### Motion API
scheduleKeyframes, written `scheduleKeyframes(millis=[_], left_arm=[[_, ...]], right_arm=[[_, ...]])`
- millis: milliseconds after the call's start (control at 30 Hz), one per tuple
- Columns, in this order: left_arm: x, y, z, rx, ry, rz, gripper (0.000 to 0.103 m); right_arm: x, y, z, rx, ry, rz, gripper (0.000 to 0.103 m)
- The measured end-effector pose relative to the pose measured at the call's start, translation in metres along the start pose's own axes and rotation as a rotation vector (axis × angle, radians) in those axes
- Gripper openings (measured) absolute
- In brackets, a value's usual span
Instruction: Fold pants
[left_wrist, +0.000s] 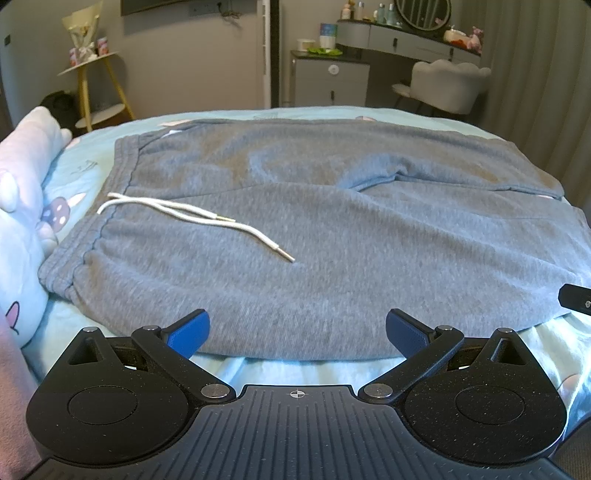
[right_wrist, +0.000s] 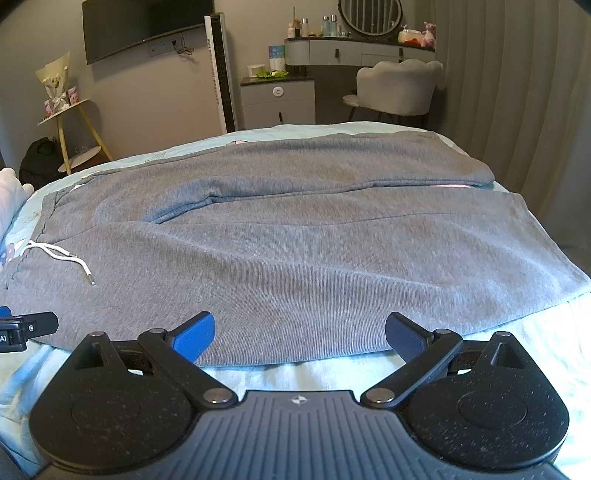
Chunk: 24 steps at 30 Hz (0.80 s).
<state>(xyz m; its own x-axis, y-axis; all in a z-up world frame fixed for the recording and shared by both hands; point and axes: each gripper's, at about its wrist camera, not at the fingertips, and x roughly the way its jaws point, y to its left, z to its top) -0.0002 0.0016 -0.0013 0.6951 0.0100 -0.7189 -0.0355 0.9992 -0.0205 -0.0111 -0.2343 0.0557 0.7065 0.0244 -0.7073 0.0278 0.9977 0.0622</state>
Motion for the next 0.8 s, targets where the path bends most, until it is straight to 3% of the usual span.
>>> scheduleKeyframes(millis=[800], left_arm=[[0.0046, -0.0006, -0.0033, 0.0, 0.013, 0.002, 0.103]], right_arm=[[0.0035, -0.0049, -0.001, 0.034, 0.013, 0.01, 0.099]])
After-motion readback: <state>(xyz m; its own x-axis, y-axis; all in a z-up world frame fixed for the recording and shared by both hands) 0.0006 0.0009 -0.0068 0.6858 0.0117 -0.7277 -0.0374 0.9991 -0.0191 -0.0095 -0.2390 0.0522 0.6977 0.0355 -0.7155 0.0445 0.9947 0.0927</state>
